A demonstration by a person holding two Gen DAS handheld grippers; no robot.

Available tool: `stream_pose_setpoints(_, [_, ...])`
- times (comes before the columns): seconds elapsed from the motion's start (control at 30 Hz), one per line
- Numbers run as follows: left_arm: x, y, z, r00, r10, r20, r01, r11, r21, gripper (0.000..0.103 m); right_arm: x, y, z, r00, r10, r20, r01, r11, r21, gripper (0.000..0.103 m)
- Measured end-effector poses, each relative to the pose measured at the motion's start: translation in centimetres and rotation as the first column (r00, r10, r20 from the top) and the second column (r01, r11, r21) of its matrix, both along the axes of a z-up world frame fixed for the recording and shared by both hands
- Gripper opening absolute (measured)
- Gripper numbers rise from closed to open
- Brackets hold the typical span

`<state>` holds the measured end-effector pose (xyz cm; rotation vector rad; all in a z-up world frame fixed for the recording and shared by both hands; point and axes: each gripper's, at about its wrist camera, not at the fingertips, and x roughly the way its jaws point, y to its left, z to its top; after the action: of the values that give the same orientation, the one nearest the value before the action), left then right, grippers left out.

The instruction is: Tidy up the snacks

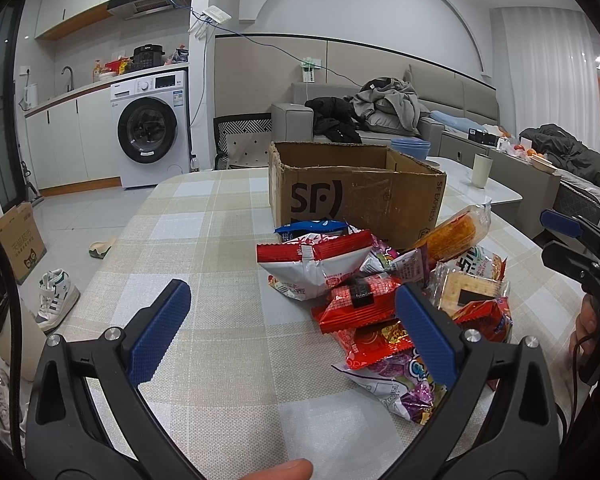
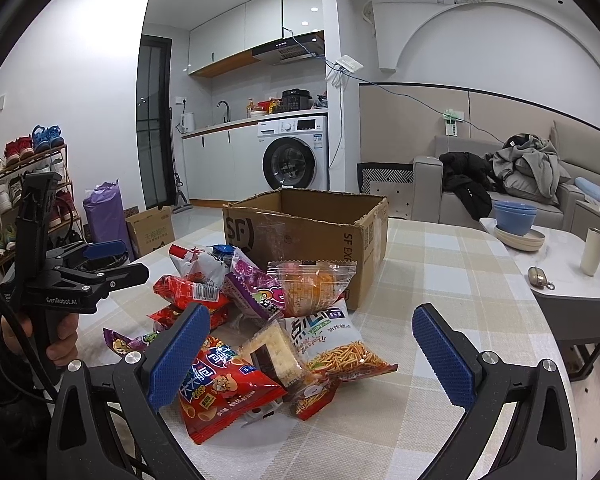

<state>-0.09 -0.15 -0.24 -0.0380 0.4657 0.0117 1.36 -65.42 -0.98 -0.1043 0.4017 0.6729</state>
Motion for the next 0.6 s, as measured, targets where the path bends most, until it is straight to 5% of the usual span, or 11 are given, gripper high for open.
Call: stream_pose_setpoints(0.6, [0.8, 0.2, -0.5, 0.999, -0.015, -0.040, 0.015, 1.000, -0.003, 0.102, 2.2, 0.9, -0.7, 0.991, -0.087, -0.098, 0.082, 0.995, -0.060, 0.103])
